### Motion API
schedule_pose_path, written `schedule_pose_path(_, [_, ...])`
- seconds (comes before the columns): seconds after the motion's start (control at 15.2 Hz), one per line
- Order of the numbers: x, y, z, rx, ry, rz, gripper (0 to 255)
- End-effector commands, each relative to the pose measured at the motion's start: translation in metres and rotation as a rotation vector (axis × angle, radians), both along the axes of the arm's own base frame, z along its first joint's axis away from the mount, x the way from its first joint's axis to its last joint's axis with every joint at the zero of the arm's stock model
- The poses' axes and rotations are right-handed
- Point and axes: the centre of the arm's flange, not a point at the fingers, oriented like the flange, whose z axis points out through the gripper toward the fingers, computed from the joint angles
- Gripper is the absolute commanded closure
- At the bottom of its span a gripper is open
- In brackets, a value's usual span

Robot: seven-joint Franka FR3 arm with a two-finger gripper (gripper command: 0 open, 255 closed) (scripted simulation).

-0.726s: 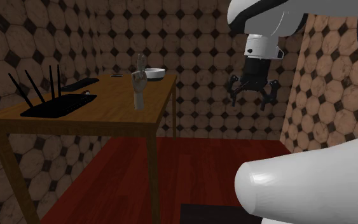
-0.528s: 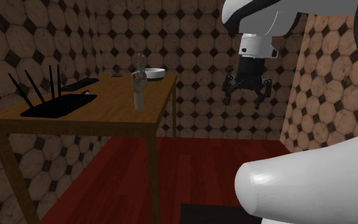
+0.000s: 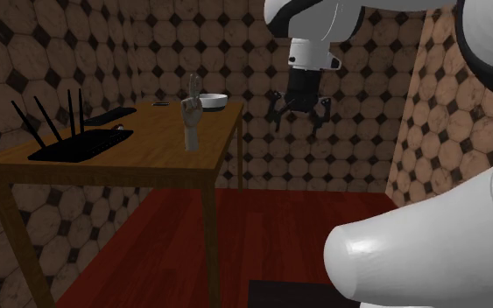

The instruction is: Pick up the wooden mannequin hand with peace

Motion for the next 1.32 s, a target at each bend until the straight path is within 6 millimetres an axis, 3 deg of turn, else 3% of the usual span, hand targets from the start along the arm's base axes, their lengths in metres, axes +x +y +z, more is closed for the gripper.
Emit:
schedule_pose_path(0.0, [0.008,0.024,0.004,0.002,-0.015,-0.004,0])
schedule_pose_path(1.25, [0.073,0.252,0.06,0.005,-0.156,-0.039,0])
